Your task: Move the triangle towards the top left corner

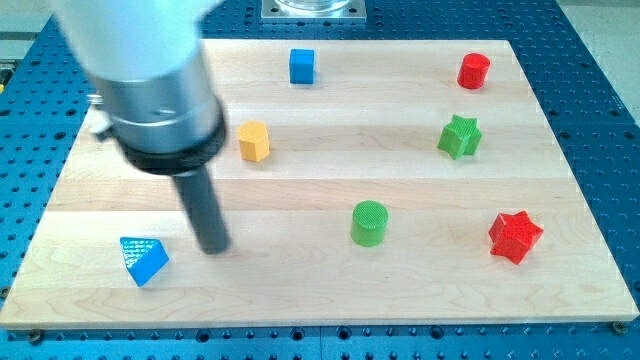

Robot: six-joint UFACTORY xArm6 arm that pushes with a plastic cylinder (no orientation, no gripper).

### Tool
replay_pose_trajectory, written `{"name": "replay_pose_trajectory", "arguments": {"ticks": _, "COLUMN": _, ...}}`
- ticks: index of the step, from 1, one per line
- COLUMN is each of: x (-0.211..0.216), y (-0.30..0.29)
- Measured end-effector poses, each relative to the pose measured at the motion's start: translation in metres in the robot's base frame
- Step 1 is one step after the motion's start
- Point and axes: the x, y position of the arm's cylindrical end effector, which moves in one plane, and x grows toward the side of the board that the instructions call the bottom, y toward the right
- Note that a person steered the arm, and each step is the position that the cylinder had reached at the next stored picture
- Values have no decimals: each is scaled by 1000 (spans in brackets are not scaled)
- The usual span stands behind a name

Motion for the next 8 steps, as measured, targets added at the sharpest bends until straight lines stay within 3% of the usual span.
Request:
{"name": "replay_pose_trajectory", "arguments": {"ticks": 1, "x": 58, "y": -23}}
{"name": "replay_pose_trajectory", "arguments": {"ticks": 2, "x": 35, "y": -77}}
{"name": "replay_pose_trajectory", "arguments": {"ticks": 4, "x": -5, "y": -107}}
{"name": "replay_pose_trajectory", "arguments": {"ticks": 5, "x": 22, "y": -114}}
{"name": "replay_pose_trajectory", "arguments": {"ticks": 8, "x": -135, "y": -163}}
